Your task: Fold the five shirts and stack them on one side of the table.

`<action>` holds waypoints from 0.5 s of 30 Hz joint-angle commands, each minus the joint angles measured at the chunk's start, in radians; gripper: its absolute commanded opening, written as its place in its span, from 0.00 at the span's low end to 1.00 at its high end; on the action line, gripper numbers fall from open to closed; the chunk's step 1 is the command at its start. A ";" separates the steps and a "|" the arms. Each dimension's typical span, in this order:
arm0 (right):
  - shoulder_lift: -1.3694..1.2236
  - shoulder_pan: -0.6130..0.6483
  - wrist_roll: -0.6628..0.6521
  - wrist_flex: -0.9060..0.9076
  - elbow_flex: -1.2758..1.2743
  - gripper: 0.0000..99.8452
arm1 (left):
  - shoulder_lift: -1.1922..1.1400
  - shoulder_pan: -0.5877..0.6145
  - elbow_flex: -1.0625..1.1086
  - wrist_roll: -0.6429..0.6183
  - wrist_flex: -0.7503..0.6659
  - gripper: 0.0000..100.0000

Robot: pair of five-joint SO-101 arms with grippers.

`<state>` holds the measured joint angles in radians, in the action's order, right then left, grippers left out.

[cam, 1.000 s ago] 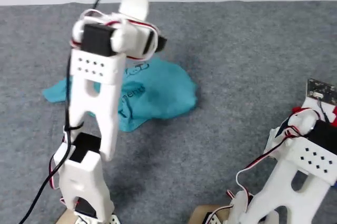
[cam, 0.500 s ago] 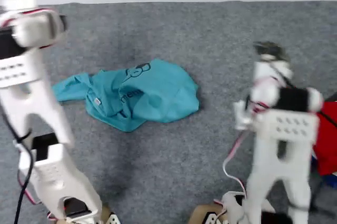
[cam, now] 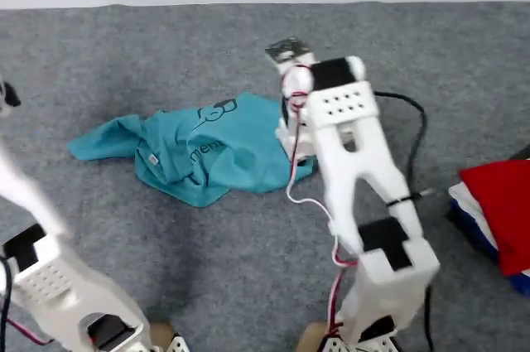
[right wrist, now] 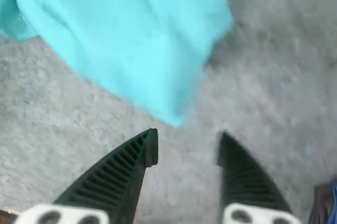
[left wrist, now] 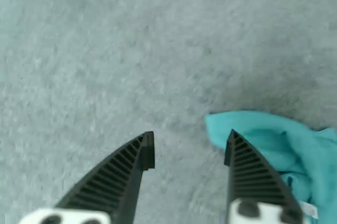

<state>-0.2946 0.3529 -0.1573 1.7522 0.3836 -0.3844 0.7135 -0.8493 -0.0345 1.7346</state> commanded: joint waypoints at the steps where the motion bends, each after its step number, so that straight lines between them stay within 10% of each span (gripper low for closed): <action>1: -0.067 0.050 0.009 0.030 0.123 0.23 | 0.055 0.028 0.007 -0.003 0.017 0.22; 11: -0.363 0.077 0.011 0.027 0.296 0.22 | 0.055 0.052 0.012 -0.003 0.015 0.22; 15: -0.420 0.070 0.000 0.033 0.368 0.03 | 0.055 0.052 0.012 -0.003 0.015 0.22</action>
<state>-0.7211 0.4281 -0.1573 1.7522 0.6613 -0.3844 0.7656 -0.8324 -0.0345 1.7346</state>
